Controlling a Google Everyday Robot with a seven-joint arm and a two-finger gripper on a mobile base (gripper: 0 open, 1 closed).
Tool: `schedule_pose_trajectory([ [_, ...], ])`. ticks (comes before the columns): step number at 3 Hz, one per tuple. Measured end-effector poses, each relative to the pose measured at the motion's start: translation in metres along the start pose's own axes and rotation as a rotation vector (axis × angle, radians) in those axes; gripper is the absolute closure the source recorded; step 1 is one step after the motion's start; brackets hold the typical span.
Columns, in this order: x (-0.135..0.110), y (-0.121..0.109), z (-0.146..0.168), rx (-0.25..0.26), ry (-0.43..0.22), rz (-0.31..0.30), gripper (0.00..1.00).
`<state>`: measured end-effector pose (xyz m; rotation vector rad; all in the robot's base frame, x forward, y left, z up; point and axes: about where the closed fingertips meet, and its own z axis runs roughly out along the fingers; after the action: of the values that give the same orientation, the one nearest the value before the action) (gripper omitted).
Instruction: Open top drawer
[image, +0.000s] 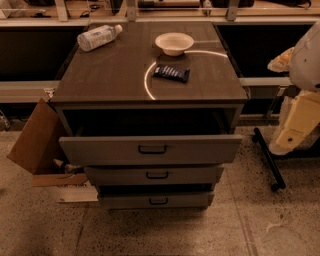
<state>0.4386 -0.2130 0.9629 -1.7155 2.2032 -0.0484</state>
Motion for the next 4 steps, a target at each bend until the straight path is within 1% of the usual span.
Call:
schedule_pose_trajectory([
  [1,0.001,0.006,0.022,-0.024,-0.067,0.027,0.00],
  [2,0.001,0.006,0.022,-0.024,-0.067,0.027,0.00],
  [3,-0.001,0.010,0.057,-0.023,-0.073,-0.019,0.00],
  [4,-0.004,0.022,0.149,-0.065,-0.099,-0.100,0.00],
])
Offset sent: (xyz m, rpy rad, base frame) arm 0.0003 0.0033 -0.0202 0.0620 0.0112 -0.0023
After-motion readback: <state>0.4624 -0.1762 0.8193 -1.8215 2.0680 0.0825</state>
